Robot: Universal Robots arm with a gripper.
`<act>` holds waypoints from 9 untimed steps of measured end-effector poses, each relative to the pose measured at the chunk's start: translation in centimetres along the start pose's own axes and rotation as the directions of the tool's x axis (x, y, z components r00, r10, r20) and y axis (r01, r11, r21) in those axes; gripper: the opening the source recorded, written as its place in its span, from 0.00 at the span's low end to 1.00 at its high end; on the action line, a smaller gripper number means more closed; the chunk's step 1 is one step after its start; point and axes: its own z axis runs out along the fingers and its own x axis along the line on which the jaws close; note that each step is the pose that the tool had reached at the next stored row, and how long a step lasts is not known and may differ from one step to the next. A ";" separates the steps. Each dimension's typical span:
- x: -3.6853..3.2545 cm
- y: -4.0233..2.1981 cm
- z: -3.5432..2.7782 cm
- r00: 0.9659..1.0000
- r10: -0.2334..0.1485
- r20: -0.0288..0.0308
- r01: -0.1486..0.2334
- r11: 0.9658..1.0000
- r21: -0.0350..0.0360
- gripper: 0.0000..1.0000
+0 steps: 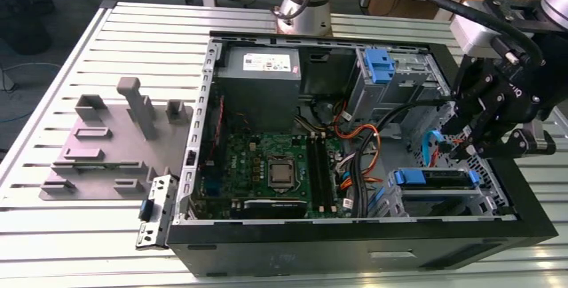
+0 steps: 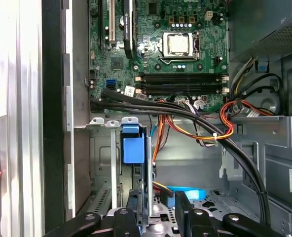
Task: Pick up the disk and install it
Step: 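Insert the first disk wire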
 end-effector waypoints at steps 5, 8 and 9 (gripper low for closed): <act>-0.49 0.01 0.02 1.000 0.000 -0.016 0.000 1.000 0.001 0.42; -1.04 0.02 0.27 0.999 0.001 -0.042 -0.001 1.000 0.002 0.42; -1.08 0.02 0.39 0.999 0.001 -0.048 -0.001 1.000 0.002 0.42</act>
